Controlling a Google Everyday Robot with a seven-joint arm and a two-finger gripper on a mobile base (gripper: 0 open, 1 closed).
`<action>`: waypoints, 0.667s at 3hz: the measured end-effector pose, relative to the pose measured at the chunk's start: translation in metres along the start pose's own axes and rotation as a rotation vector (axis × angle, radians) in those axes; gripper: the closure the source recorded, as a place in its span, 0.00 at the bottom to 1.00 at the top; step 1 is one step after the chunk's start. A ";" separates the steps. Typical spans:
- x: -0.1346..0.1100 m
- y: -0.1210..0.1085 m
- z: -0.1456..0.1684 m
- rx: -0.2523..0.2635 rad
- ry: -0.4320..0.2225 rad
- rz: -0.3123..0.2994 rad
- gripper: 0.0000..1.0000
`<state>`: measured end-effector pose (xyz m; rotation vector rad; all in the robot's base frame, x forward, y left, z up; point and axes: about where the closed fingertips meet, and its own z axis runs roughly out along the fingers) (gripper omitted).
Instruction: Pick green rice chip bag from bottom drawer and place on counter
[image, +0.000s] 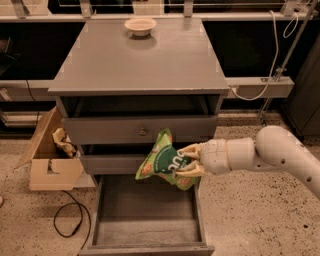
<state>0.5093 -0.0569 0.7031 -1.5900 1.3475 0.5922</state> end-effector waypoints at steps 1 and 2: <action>-0.034 -0.038 -0.038 0.105 0.003 -0.032 1.00; -0.071 -0.094 -0.085 0.215 0.055 -0.025 1.00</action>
Offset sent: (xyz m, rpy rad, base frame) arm 0.1018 -0.0927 0.2397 -0.0170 -0.1016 -0.4161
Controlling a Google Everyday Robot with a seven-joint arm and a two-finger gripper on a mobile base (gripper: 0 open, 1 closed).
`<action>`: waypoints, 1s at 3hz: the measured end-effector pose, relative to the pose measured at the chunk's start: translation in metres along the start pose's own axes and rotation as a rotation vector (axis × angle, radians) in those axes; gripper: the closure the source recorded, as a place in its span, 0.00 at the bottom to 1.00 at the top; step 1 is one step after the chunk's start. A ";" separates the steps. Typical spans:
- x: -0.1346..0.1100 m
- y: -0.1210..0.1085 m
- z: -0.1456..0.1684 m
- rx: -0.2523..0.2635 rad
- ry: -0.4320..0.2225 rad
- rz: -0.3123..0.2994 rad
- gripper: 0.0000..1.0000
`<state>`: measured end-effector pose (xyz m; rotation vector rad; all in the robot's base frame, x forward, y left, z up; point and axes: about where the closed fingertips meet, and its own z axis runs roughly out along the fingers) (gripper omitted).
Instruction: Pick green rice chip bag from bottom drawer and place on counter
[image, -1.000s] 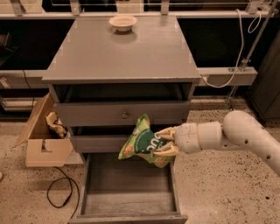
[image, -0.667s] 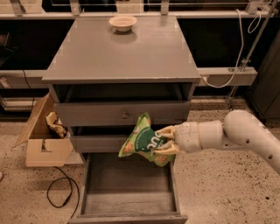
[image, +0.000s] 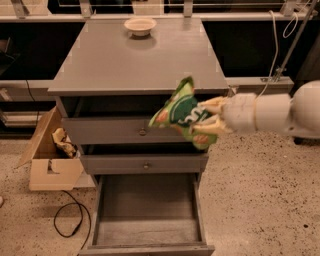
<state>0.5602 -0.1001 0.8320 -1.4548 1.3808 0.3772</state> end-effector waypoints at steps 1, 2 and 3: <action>-0.021 -0.072 -0.026 0.078 0.093 0.057 1.00; -0.033 -0.133 -0.031 0.111 0.171 0.126 1.00; -0.052 -0.157 -0.023 0.134 0.150 0.168 1.00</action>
Offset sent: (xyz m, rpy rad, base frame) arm 0.1601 -0.0406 0.1554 -0.0714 0.1788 -0.3409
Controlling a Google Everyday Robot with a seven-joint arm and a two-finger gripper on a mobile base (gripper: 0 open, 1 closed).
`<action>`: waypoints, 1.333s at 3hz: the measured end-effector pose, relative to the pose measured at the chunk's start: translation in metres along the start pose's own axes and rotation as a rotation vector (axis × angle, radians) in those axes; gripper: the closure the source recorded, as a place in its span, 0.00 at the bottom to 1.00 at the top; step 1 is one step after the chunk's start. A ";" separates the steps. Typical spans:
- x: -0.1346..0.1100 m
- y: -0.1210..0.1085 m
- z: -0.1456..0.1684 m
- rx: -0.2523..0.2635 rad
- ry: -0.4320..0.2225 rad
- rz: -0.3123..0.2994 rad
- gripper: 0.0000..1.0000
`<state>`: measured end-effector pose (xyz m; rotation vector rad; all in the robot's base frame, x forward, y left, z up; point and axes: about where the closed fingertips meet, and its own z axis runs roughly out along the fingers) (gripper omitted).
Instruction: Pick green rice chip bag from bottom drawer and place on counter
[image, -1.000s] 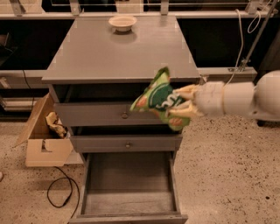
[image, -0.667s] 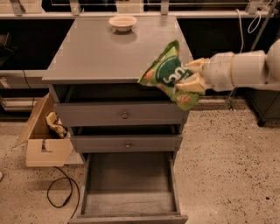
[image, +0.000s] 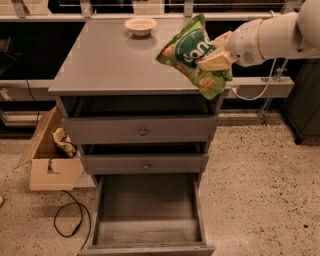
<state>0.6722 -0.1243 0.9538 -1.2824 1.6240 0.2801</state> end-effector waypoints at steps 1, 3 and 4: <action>0.000 0.001 0.001 -0.002 -0.002 0.000 1.00; -0.029 -0.036 0.068 0.033 0.018 0.022 1.00; -0.032 -0.066 0.129 0.108 0.088 0.126 1.00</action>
Offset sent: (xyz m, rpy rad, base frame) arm 0.0770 0.0614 0.0217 0.0038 -0.0230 0.0328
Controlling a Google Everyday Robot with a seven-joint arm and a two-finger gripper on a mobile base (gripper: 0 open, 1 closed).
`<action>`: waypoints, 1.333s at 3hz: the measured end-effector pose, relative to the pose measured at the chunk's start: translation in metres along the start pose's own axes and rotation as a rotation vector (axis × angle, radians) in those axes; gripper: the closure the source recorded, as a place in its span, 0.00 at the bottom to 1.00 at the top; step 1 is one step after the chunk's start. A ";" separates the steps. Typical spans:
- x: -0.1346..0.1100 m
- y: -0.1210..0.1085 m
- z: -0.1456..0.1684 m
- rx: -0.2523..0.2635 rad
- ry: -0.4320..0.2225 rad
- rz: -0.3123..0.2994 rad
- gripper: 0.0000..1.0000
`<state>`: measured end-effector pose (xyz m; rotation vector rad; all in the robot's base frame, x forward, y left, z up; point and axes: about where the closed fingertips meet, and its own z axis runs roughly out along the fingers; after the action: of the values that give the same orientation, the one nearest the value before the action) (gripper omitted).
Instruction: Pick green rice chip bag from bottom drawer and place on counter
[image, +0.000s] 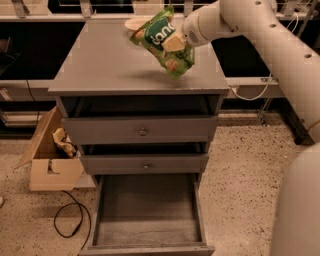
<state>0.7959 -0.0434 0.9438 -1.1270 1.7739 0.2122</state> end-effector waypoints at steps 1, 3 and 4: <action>0.003 -0.007 0.035 -0.006 0.030 0.138 1.00; -0.014 -0.002 0.093 -0.094 0.020 0.266 0.58; -0.019 -0.009 0.106 -0.104 -0.012 0.302 0.27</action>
Offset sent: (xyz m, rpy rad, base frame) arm 0.0789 0.0621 -0.0362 0.2093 0.3010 -0.0923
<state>0.8724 0.0248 0.9089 -0.9216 1.9361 0.4961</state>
